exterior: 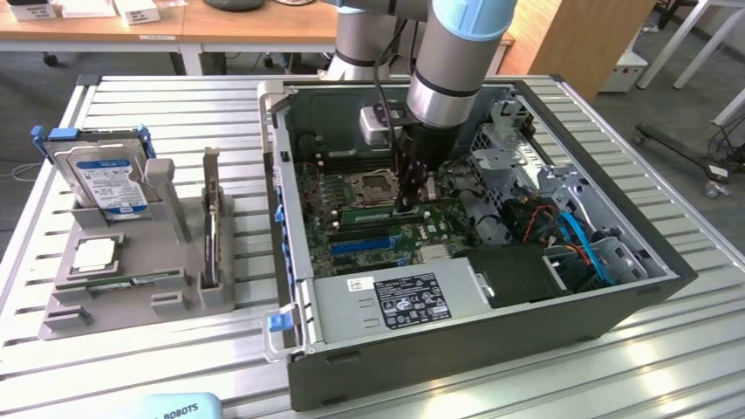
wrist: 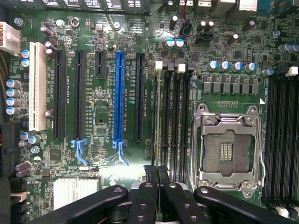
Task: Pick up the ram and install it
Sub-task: 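Insert the ram into the slot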
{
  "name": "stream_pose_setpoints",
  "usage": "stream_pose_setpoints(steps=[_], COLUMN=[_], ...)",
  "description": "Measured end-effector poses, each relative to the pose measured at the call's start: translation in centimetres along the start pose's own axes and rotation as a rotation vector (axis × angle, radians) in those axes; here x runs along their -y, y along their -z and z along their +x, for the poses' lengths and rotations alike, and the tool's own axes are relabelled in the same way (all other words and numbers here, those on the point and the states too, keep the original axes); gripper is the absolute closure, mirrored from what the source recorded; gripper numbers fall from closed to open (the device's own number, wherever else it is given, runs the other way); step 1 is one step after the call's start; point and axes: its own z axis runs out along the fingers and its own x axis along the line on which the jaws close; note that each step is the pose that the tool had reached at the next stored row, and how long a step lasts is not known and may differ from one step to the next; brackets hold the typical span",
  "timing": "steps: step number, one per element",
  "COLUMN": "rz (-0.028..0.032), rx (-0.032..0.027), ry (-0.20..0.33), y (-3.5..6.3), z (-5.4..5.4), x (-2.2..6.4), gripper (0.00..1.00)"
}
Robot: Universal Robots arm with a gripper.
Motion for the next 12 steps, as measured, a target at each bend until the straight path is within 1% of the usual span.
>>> stream_pose_setpoints(steps=[12], rz=[0.0012], rx=[0.0001], ry=[0.0], y=[-0.15], z=[0.0], x=[0.0], gripper=[0.89])
